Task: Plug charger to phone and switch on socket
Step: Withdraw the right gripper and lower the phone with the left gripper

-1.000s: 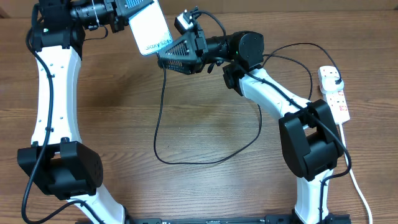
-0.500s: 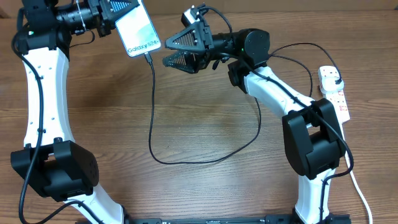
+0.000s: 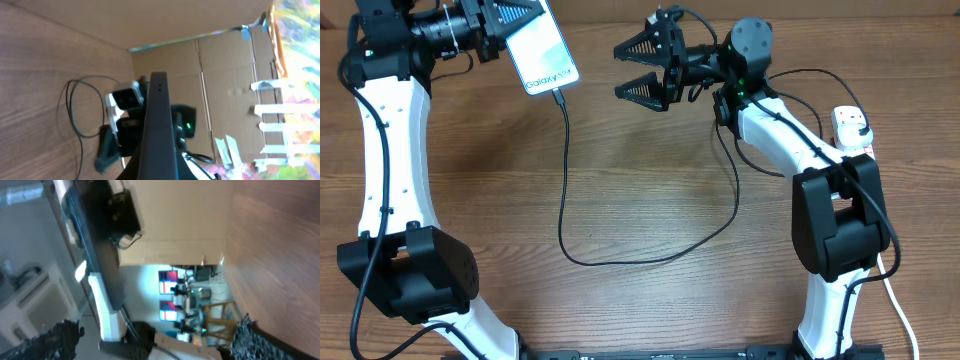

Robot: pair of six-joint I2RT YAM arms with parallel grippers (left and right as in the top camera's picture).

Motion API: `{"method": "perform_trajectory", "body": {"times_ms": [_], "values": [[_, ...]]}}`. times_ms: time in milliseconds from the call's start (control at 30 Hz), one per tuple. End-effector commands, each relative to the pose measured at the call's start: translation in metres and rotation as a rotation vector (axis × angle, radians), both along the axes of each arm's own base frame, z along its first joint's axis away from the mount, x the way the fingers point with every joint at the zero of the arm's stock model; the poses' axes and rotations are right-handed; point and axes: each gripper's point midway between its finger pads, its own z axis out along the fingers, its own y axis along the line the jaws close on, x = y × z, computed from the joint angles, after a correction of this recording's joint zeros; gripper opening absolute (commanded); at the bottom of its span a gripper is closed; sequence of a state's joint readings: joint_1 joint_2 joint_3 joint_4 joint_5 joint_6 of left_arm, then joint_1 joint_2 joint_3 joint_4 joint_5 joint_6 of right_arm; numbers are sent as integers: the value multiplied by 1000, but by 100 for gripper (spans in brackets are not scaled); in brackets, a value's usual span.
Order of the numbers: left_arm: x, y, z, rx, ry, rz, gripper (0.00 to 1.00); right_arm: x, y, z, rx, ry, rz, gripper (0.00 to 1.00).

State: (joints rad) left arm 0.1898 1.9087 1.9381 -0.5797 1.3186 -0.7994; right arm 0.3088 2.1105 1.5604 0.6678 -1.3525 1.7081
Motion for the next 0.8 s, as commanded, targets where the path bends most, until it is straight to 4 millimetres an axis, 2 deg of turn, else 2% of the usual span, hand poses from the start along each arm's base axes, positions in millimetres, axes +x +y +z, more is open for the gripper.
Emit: {"method": "perform_trajectory", "body": {"times_ms": [0,200,367,500,633,767], "values": [[-3,1,2,36,-37,10,4,-4,1,-5,-14,-138,9,100],[-7,2,-10,71,-28,15,4,2,-4,-78,-213,7,-88,100],[-7,6,-28,139,13,55,4,-10,-23,-141,-476,103,-155,99],[-11,12,-51,233,63,86,4,-23,-41,-172,-644,133,-165,100],[-23,20,-87,392,164,116,4,-31,-71,-207,-881,204,-226,100],[-36,31,-123,592,291,158,4,-38,-93,-223,-1025,245,-261,97]]}}
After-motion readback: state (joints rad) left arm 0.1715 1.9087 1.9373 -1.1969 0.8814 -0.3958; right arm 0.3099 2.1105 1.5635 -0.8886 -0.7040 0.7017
